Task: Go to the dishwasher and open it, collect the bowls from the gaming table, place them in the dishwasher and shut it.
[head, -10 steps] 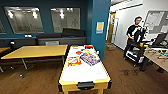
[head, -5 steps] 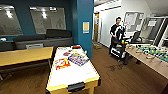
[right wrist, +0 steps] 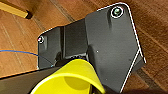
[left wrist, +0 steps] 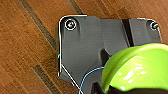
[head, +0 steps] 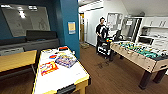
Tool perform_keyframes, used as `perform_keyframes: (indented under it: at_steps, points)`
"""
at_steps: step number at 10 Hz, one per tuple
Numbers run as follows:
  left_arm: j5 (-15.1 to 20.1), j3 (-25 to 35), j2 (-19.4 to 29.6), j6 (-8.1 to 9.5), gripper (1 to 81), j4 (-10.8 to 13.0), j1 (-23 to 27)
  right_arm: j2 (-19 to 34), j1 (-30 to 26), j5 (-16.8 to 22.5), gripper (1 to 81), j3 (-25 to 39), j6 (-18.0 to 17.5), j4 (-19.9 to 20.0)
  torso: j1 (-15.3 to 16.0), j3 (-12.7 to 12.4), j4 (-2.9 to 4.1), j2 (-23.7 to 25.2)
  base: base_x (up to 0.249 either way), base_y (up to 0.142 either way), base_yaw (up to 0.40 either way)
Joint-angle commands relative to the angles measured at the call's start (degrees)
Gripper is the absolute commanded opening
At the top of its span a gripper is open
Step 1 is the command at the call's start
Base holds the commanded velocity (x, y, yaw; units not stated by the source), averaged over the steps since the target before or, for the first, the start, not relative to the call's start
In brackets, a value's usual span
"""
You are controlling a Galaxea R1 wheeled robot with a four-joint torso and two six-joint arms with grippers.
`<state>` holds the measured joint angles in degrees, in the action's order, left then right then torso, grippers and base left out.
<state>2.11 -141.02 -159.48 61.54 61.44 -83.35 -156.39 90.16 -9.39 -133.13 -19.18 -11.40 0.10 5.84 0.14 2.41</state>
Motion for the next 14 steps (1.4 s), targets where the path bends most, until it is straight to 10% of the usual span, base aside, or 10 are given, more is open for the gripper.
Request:
perform_keyframes:
  at_steps: [1,14]
  points:
    - [2.29,-0.31,0.56,-0.28,1.0,0.70,2.79,1.14,-2.05,2.44,1.0,0.08,0.02,-0.99,0.00,0.00,0.00,0.00,0.000,0.000,-0.396]
    - [1.93,-9.19,-3.84,-0.54,1.0,0.87,2.79,-0.44,-1.78,2.88,1.0,-3.97,-0.34,-1.17,0.00,0.00,0.00,0.00,0.000,0.000,-0.396]
